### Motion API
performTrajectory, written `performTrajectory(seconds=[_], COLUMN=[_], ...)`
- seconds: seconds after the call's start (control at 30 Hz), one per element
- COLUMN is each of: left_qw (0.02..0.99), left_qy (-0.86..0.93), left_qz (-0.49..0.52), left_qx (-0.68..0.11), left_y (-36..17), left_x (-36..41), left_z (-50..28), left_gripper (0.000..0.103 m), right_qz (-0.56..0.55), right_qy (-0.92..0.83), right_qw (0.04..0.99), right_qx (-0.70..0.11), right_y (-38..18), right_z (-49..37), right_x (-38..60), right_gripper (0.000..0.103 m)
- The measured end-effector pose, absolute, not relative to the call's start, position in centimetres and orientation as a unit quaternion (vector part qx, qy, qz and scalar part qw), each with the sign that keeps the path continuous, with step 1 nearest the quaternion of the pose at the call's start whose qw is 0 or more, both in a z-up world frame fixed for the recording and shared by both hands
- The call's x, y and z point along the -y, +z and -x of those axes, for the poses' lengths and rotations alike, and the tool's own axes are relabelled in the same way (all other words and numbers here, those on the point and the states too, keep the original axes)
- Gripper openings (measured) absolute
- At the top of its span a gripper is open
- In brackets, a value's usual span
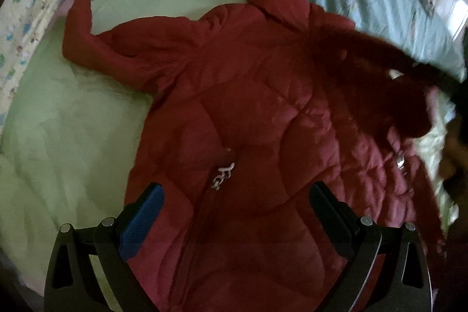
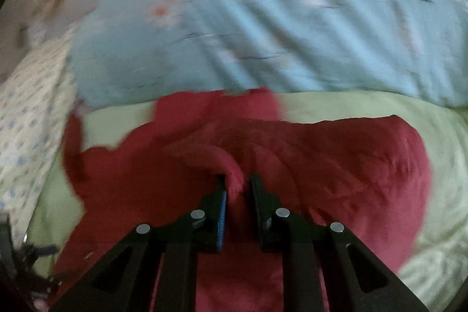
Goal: Fold large clothes
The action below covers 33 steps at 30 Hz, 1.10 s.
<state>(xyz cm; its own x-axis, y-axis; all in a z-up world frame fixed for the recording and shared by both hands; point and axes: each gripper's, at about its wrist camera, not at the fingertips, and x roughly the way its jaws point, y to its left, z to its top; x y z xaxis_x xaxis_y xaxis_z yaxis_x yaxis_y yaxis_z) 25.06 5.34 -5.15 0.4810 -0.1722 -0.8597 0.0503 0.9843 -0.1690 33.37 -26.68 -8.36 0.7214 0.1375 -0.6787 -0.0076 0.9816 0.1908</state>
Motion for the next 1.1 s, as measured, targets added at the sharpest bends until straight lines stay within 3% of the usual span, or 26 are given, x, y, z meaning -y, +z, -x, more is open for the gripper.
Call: performTrajectory(seconds=[0.2,0.5,0.53,0.6,0.67,0.77,0.83,1.0,1.1], left_qw=[0.848,0.825,0.824,0.821,0.820,0.825,0.836,0.873,0.866], left_qy=[-0.104,-0.137,-0.137,-0.141,-0.147,-0.147,-0.143,-0.090,-0.085], left_qz=[0.104,0.161,0.159,0.154,0.143,0.123,0.108,0.048,0.038], left_qx=[-0.510,-0.524,-0.527,-0.531,-0.534,-0.531,-0.518,-0.477,-0.491], left_y=[-6.2,-9.4,-9.8,-10.6,-11.3,-11.8,-11.4,-10.7,-12.6], left_x=[-7.5,-8.0,-7.7,-6.9,-5.9,-5.0,-4.9,-5.9,-6.3], left_z=[-28.4,-38.0,-39.1,-41.1,-42.6,-43.9,-43.8,-42.0,-42.1], left_gripper=[0.101,0.099,0.097,0.079,0.043,0.030,0.024,0.023,0.026], right_qz=[-0.068,-0.052,-0.053,-0.051,-0.054,-0.064,-0.069,-0.102,-0.129], right_qy=[0.181,0.164,0.164,0.163,0.163,0.164,0.160,0.104,0.026], right_qw=[0.900,0.876,0.875,0.875,0.874,0.870,0.872,0.891,0.908], right_qx=[-0.390,-0.451,-0.452,-0.452,-0.455,-0.460,-0.458,-0.430,-0.398], right_y=[-12.5,-15.9,-16.0,-16.0,-16.1,-16.0,-15.7,-13.7,-12.4], right_z=[-34.7,-36.0,-35.9,-35.7,-35.5,-35.0,-34.3,-32.0,-31.3], right_x=[19.4,17.9,18.0,17.8,17.8,18.3,18.8,22.7,26.9], right_gripper=[0.015,0.020,0.020,0.021,0.023,0.032,0.044,0.045,0.047])
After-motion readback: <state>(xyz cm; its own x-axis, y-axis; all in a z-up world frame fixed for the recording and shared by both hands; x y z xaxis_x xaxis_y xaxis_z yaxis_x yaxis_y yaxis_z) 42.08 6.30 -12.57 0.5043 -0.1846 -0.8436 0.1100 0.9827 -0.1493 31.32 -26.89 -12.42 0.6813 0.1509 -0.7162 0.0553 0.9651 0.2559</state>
